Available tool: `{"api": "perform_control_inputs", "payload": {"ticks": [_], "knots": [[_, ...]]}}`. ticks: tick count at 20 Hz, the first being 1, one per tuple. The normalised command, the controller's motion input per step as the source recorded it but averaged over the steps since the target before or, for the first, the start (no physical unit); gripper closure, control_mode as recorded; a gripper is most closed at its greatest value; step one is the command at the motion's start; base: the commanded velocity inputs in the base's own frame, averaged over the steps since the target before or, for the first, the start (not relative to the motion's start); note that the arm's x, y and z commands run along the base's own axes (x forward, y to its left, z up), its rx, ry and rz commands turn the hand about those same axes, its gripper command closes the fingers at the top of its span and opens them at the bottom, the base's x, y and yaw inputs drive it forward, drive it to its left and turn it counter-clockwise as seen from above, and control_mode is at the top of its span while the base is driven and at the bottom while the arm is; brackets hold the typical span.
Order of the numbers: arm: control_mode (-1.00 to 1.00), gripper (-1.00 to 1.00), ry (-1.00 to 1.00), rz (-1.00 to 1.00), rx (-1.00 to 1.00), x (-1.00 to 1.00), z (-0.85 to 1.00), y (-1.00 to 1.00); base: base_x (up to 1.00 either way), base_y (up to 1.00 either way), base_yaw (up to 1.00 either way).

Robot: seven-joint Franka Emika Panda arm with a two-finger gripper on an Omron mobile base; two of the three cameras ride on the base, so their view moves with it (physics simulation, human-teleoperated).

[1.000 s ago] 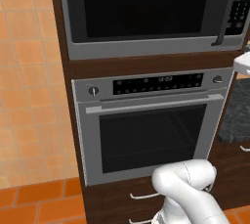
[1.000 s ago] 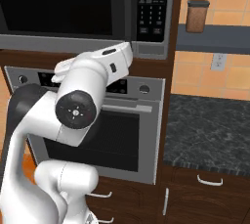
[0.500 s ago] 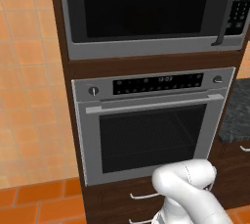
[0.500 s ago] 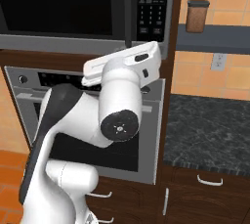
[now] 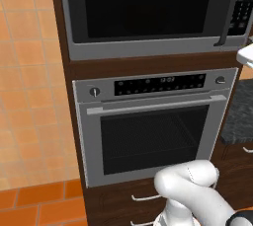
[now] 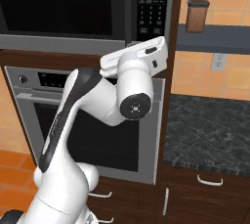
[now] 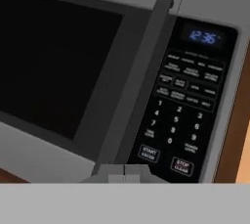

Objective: Open the microwave, place the bowl with waffle inside the microwave, then close the microwave door and turn it on.

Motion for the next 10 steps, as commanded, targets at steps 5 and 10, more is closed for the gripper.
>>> {"api": "perform_control_inputs", "payload": {"ticks": [5, 10], "knots": [[-1.00, 1.00, 0.00, 0.00, 0.00, 0.57, 0.00, -0.37, 0.00, 0.00, 0.00], [-1.00, 1.00, 0.00, 0.00, -0.04, 0.50, -0.03, -0.02, 0.00, 0.00, 0.00]]}}
